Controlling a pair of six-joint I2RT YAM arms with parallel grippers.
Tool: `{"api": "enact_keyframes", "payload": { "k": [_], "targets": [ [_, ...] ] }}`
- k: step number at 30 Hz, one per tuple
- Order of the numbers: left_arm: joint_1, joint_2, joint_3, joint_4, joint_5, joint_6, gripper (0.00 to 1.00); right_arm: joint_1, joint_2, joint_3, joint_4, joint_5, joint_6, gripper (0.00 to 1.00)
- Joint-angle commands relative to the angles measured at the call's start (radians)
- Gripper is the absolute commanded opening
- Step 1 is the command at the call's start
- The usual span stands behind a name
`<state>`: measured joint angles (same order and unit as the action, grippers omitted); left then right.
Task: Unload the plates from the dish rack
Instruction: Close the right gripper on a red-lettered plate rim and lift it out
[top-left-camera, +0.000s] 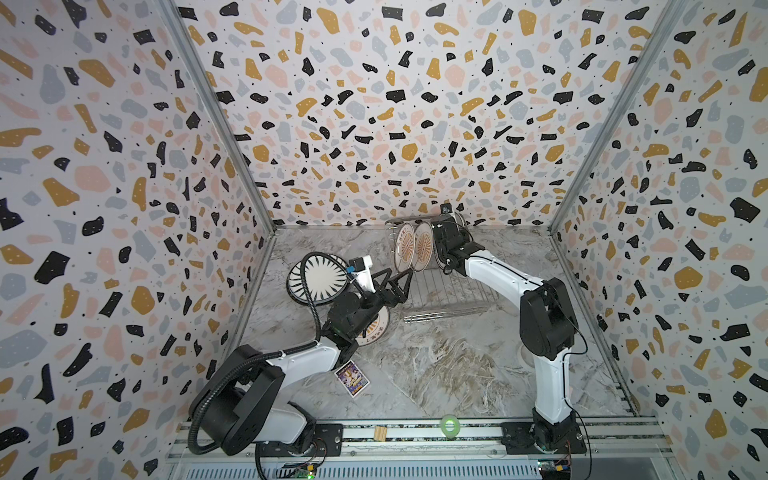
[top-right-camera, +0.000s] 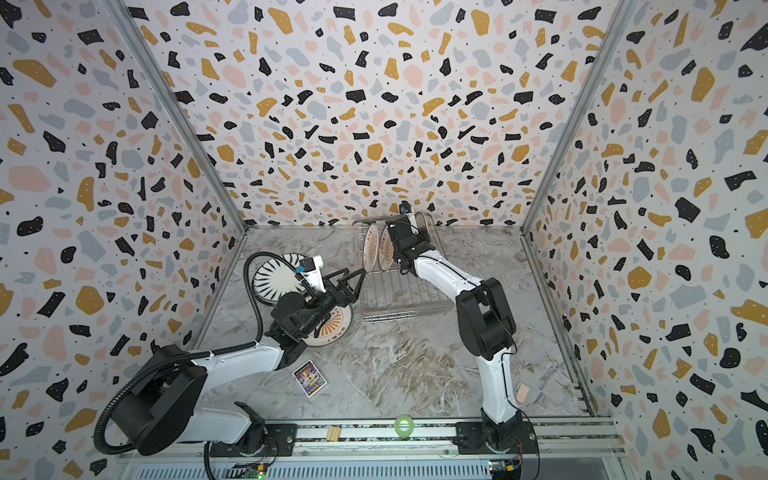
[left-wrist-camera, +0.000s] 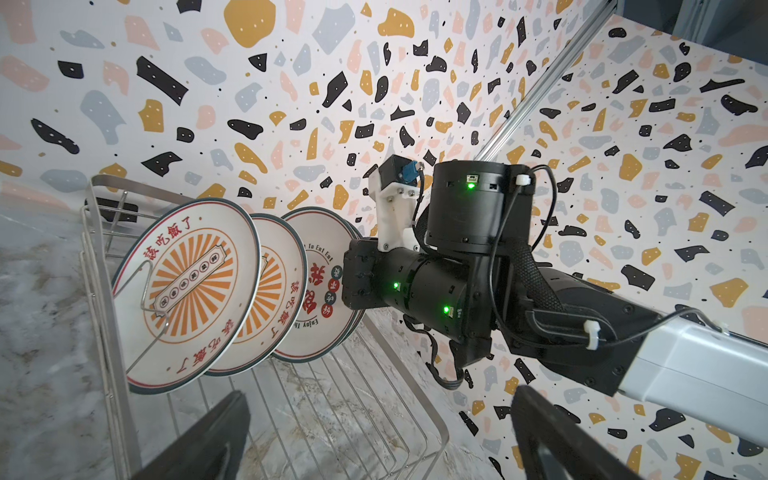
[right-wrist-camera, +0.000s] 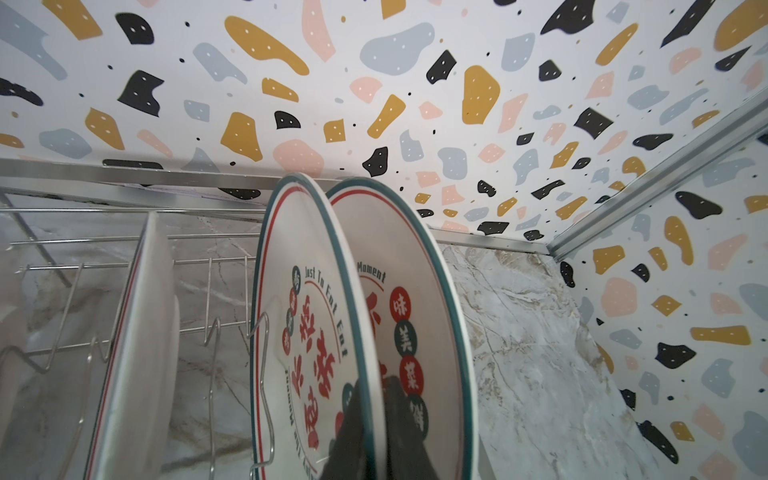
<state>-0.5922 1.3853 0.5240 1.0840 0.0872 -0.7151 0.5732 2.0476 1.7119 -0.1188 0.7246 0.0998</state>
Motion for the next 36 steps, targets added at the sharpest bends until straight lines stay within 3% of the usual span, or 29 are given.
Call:
{"api": "enact_keyframes", "payload": {
  "k": [1,15,24,27,31,36],
  "targets": [
    [-0.007,-0.003,-0.010,0.074,-0.006,0.000,1.00,0.023,-0.112,0.005,0.075,0.080,-0.045,0.06],
    [-0.006,-0.014,-0.016,0.077,0.000,0.003,1.00,0.080,-0.314,-0.172,0.216,0.188,-0.123,0.05],
    [-0.006,-0.033,-0.001,0.014,-0.016,0.002,1.00,0.144,-0.483,-0.342,0.313,0.199,-0.124,0.04],
    [-0.006,-0.040,-0.003,0.007,-0.031,-0.013,1.00,0.143,-0.567,-0.427,0.341,0.137,-0.085,0.04],
    [-0.006,-0.064,-0.001,-0.015,-0.052,-0.015,1.00,0.111,-0.688,-0.533,0.344,-0.049,-0.013,0.04],
    [-0.007,-0.075,0.018,-0.052,-0.054,0.000,1.00,0.057,-0.791,-0.641,0.361,-0.190,0.053,0.03]
  ]
}}
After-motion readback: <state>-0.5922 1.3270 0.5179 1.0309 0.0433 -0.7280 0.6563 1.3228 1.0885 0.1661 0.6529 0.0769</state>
